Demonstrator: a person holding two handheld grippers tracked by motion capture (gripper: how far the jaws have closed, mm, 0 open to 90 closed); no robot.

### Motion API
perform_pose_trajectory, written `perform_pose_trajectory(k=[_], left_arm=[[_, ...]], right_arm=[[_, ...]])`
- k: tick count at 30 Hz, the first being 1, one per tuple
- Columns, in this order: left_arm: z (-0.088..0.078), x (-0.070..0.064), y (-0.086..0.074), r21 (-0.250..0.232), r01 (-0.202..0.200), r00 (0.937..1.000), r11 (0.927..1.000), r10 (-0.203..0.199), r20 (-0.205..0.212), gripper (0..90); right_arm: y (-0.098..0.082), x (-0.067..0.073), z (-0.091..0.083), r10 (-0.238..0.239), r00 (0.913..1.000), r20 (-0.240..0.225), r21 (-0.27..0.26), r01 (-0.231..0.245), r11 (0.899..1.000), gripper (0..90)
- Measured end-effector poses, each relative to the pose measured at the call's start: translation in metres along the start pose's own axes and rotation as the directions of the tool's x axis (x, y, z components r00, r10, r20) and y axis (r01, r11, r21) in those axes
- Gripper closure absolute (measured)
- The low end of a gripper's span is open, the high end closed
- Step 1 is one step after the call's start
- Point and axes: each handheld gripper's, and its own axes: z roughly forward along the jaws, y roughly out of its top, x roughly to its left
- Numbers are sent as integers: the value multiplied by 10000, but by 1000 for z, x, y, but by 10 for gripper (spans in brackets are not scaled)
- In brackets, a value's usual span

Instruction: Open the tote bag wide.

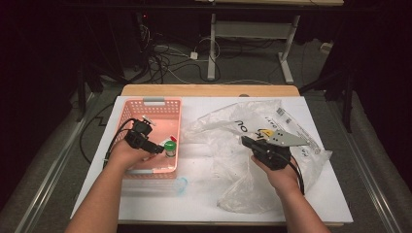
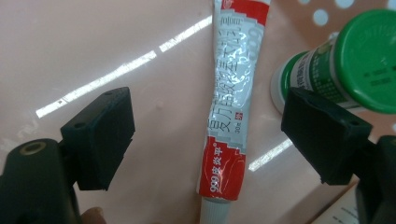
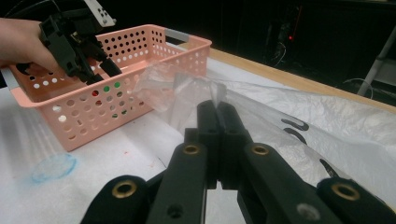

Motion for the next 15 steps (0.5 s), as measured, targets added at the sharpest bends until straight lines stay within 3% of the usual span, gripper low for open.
perform_pose_trajectory(k=[6, 10, 15], left_arm=[[6, -1, 1, 297, -104, 9999, 9995, 108, -101, 240], [8, -4, 1, 545, -401, 9992, 9977, 400, 34, 341], [9, -9, 2, 562, -940, 9952, 9940, 953, -201, 458]], right_arm=[[0, 1, 0, -105, 9999, -8, 33, 105, 9999, 900], [-1, 1, 0, -110, 9999, -21, 51, 110, 9999, 900], [0, 2, 1, -88, 10000, -39, 66, 88, 9999, 900]])
